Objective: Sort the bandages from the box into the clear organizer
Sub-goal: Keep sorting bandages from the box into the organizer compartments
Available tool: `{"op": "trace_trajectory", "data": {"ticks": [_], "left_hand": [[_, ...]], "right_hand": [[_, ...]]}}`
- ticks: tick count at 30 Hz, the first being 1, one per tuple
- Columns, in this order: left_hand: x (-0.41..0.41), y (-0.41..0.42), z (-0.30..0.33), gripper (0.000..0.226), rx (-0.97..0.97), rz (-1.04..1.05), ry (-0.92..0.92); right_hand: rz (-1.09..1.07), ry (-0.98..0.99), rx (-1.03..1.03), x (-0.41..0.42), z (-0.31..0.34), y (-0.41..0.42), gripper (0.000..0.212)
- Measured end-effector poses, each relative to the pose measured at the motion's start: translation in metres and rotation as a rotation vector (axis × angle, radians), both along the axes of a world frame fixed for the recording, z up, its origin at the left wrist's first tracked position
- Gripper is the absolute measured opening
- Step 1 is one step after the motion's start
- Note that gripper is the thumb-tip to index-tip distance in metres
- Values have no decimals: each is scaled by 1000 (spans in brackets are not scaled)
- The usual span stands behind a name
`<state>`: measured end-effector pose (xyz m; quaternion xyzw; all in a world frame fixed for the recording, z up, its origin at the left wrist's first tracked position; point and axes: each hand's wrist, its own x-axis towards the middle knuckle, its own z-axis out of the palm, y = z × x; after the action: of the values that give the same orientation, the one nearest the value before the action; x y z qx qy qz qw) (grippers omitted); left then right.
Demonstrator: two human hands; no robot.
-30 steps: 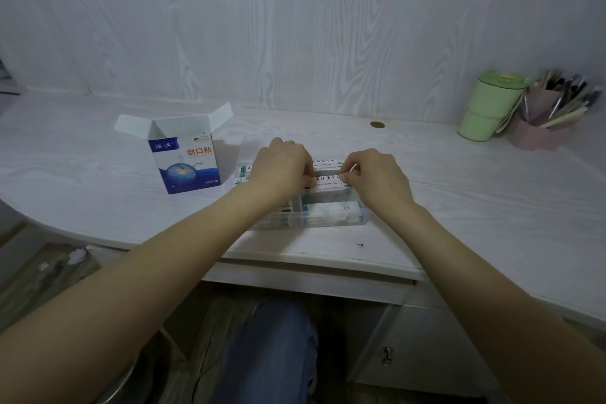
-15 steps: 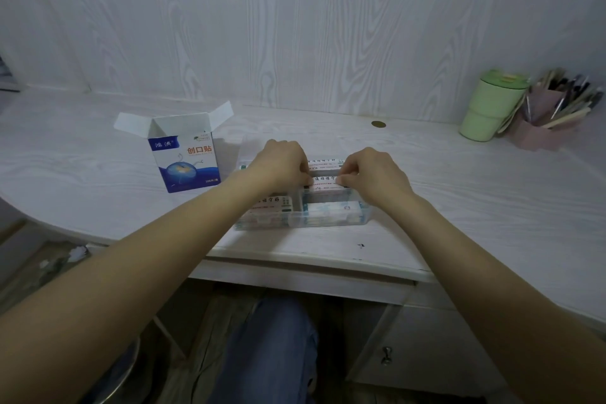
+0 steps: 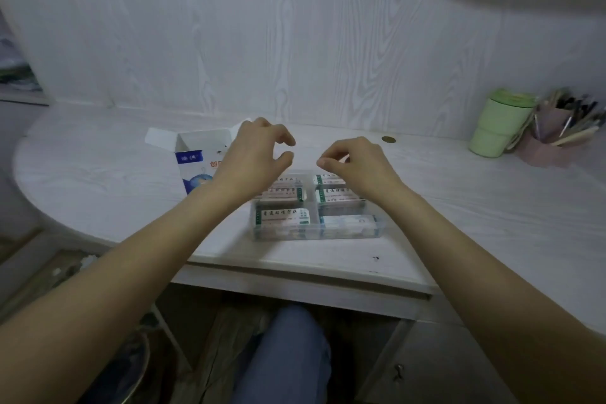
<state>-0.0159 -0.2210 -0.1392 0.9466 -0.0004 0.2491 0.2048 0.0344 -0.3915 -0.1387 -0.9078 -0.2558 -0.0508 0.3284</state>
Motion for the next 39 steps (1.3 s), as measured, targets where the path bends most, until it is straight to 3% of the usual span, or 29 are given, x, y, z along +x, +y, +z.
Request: {"op": "trace_trajectory", "data": {"ticks": [4, 8, 11, 13, 18, 24, 34, 39], "left_hand": [[-21, 49, 7, 42, 17, 174, -62], [-25, 103, 9, 81, 177, 281, 207], [-19, 129, 7, 94, 203, 263, 372], [-16, 137, 8, 88, 210, 260, 415], [-34, 138, -2, 78, 158, 144, 167], [-62, 129, -27, 78, 339, 94, -140], [-72, 117, -30, 74, 341, 107, -188], [-76, 114, -30, 76, 313, 78, -190]], "right_hand": [[144, -118, 68, -8, 11, 51, 21], [282, -202, -89, -7, 11, 99, 39], [301, -46, -164, -1, 8, 122, 42], [274, 22, -113, 2, 6, 130, 37], [241, -26, 14, -3, 6, 126, 24], [249, -92, 82, -23, -3, 119, 19], [85, -336, -282, -50, -11, 131, 16], [103, -375, -307, -56, -8, 137, 10]]}}
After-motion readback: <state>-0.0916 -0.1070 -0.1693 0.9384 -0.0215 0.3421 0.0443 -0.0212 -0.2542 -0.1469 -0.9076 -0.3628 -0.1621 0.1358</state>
